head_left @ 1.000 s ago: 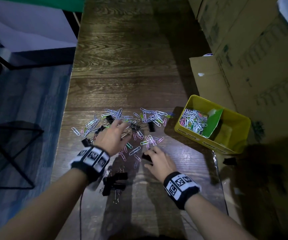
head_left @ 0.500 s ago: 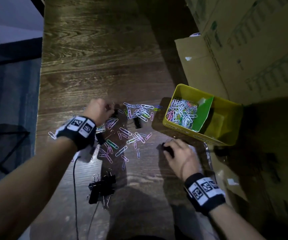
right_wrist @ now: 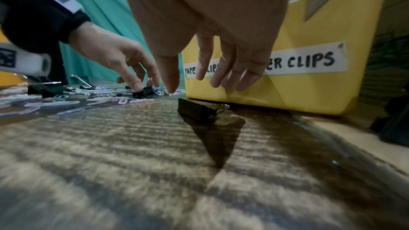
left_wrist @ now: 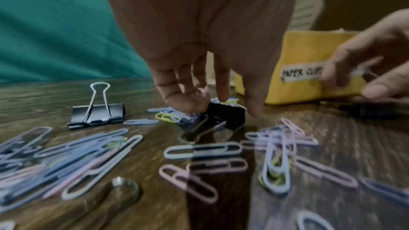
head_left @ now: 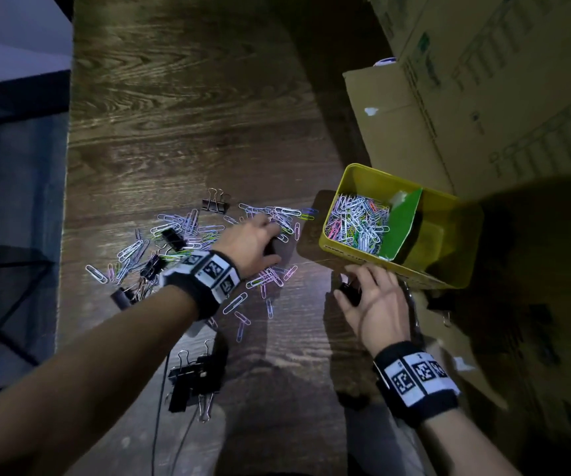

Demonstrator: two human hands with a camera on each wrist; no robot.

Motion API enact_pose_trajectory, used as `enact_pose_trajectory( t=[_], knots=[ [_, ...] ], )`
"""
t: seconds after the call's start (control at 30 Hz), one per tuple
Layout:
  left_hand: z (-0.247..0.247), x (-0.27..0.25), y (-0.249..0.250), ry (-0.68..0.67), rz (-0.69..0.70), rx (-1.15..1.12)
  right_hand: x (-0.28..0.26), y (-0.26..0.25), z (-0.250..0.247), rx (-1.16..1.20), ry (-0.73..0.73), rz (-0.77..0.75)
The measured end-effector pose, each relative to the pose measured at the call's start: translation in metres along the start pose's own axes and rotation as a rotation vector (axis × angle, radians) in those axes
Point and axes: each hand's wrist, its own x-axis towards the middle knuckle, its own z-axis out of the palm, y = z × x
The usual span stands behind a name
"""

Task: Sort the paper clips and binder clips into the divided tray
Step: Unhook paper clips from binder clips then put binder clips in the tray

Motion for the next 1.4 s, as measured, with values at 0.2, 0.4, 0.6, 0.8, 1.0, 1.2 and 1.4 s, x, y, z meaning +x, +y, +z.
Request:
enact_pose_trajectory(
  t=[0.2, 0.4, 0.6, 0.8, 1.0, 1.2, 1.4],
  knots=[
    [-0.005, -0.001, -0.015, 0.094, 0.027, -0.094, 0.009, 0.012, -0.002, 0.005, 0.072, 0.020],
    [-0.045, 0.027, -0.052, 0.134, -0.124, 0.003, 0.018, -0.007, -0.011, 0.013, 0.041, 0.170],
    [-0.046, 0.041, -0.070, 0.169, -0.174, 0.129, 0.040, -0.077, 0.000, 0.143, -0.152, -0.183],
    [-0.012, 0.043, -0.030, 0.109, 0.076, 0.036, 0.098, -0.098, 0.036, -0.042, -0.393, -0.051],
    [0.025, 0.012, -0.013, -0.128, -0.035, 0.067, 0.075, -0.085, 0.053, -0.097, -0.461, -0.103],
    [0.063, -0.048, 0.014, -0.075, -0.048, -0.072, 0.001, -0.080, 0.053, -0.064, -0.495, -0.168],
    [0.081, -0.092, 0.025, -0.106, 0.027, -0.156, -0.050, -0.071, 0.045, -0.034, -0.517, -0.214]
  ],
)
